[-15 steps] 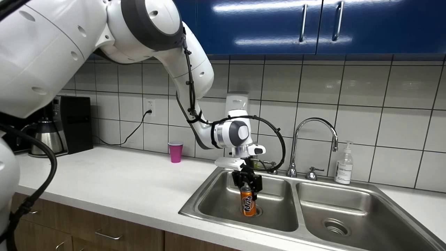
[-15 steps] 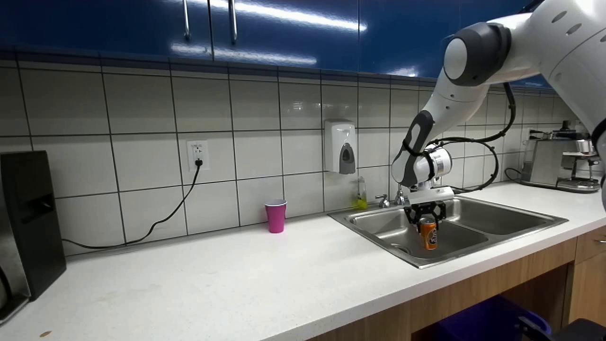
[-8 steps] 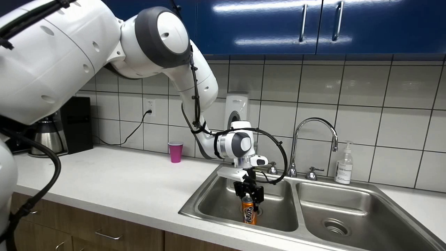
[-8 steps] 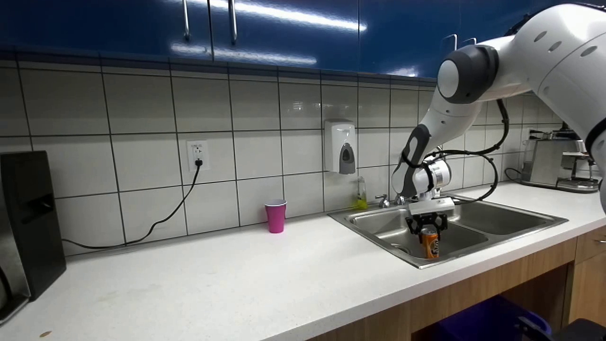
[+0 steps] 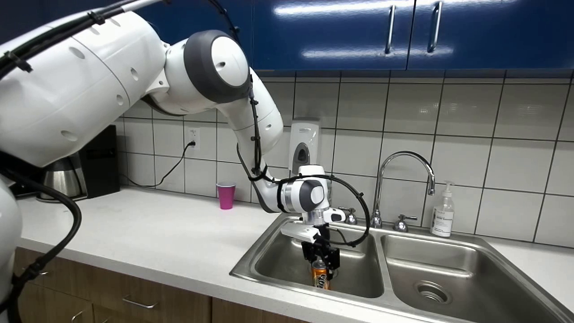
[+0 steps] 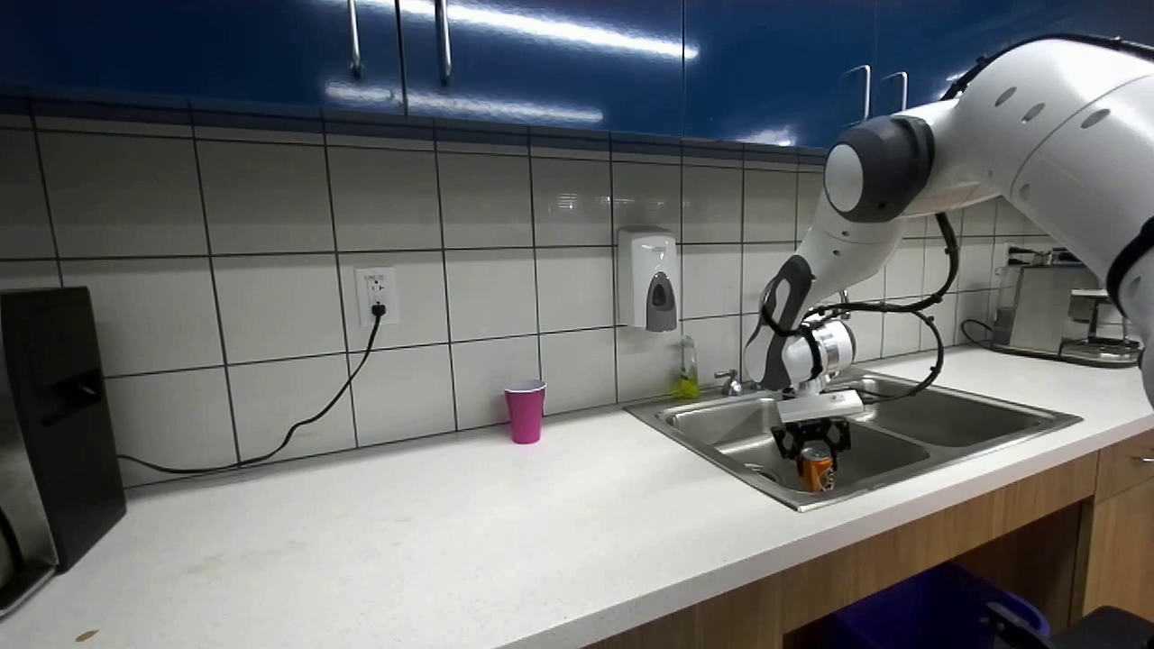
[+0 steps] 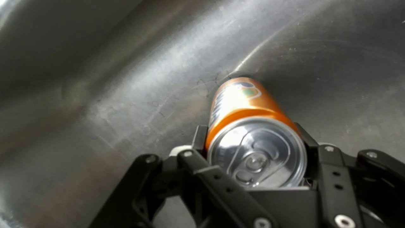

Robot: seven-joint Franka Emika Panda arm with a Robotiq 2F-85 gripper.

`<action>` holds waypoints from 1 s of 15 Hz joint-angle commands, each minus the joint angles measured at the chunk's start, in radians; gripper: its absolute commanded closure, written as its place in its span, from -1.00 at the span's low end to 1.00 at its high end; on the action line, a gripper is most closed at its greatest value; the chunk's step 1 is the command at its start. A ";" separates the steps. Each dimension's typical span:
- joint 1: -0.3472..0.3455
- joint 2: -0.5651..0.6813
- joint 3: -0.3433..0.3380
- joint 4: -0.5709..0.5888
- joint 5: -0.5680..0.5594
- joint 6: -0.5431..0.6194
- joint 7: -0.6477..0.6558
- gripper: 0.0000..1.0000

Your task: Put the can inside the sink

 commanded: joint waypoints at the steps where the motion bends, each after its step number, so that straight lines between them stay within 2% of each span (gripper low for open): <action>1: -0.022 0.026 0.009 0.052 0.026 -0.025 -0.043 0.21; 5: -0.025 0.035 0.009 0.065 0.031 -0.033 -0.049 0.21; 6: -0.025 0.035 0.009 0.067 0.031 -0.037 -0.049 -0.79; 7: -0.026 0.035 0.009 0.068 0.032 -0.038 -0.050 -0.80; 9: -0.024 0.030 0.006 0.069 0.030 -0.045 -0.048 -0.99; 15: -0.009 -0.001 -0.005 0.059 0.017 -0.039 -0.040 -1.00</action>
